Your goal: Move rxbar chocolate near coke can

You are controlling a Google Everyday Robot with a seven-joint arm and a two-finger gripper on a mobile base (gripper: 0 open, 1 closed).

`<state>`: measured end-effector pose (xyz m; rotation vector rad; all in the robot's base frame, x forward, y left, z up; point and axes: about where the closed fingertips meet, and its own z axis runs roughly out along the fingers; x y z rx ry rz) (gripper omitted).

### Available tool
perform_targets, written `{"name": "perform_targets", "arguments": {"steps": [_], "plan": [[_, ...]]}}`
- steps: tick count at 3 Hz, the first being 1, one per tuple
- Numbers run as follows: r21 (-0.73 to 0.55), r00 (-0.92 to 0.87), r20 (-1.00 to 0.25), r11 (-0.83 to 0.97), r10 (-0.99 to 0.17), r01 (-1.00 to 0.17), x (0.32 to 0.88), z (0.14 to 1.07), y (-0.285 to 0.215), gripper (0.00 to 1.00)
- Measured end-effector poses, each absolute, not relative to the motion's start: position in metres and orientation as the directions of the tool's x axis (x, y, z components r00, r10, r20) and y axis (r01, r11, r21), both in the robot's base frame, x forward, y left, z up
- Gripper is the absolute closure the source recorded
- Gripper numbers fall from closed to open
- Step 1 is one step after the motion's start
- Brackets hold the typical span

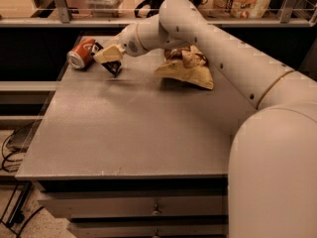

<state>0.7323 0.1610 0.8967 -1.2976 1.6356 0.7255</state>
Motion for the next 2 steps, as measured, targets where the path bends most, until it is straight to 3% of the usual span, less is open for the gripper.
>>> {"name": "perform_targets", "arguments": {"steps": [2], "plan": [[-0.118, -0.051, -0.875, 0.315, -0.482, -0.942, 0.762, 0.888, 0.171, 0.12]]}}
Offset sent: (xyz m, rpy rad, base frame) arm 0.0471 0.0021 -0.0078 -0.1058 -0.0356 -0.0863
